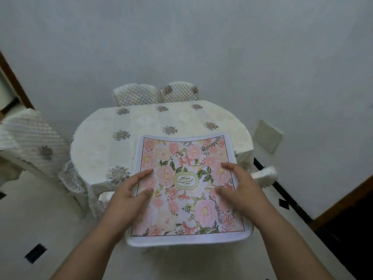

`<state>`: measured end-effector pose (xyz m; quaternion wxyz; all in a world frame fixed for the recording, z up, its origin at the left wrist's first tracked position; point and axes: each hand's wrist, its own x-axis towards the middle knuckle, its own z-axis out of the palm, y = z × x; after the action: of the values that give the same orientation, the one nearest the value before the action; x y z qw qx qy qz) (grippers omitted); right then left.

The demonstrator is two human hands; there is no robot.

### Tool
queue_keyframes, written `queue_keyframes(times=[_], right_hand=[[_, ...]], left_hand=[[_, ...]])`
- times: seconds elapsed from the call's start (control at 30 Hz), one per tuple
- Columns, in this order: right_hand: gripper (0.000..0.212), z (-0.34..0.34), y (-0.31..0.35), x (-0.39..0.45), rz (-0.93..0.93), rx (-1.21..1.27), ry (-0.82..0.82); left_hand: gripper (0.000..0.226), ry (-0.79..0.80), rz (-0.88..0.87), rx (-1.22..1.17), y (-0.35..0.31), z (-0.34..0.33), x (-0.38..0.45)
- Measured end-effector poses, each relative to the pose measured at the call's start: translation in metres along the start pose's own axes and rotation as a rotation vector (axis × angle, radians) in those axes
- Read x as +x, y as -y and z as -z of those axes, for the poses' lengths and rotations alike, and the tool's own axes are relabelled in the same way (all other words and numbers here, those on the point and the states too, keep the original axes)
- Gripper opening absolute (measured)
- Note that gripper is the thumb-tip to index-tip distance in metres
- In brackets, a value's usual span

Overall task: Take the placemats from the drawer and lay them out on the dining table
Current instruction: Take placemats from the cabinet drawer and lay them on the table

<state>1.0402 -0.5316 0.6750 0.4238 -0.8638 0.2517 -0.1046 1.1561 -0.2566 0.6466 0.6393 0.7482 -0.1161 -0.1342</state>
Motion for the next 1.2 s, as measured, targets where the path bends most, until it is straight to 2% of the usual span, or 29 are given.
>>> queue_keyframes(times=[0.17, 0.3, 0.77, 0.97, 1.1, 1.2], right_hand=[[0.06, -0.008, 0.0, 0.09, 0.065, -0.039, 0.131], [0.058, -0.027, -0.003, 0.175, 0.065, -0.06, 0.184], [0.057, -0.103, -0.036, 0.461, -0.048, -0.182, 0.202], [0.055, -0.122, -0.056, 0.563, -0.019, -0.15, 0.198], [0.055, -0.136, -0.073, 0.636, 0.031, -0.103, 0.204], [0.065, -0.15, -0.097, 0.685, 0.029, -0.061, 0.274]], left_hand=[[0.039, -0.093, 0.104, -0.017, 0.005, -0.014, 0.053], [0.044, -0.126, 0.152, -0.017, 0.009, -0.021, 0.125], [0.055, -0.043, 0.3, 0.042, 0.056, -0.06, 0.415], [0.061, -0.066, 0.282, 0.083, 0.076, -0.086, 0.509], [0.062, -0.093, 0.209, 0.108, 0.1, -0.1, 0.567], [0.068, -0.097, 0.236, 0.203, 0.132, -0.107, 0.606]])
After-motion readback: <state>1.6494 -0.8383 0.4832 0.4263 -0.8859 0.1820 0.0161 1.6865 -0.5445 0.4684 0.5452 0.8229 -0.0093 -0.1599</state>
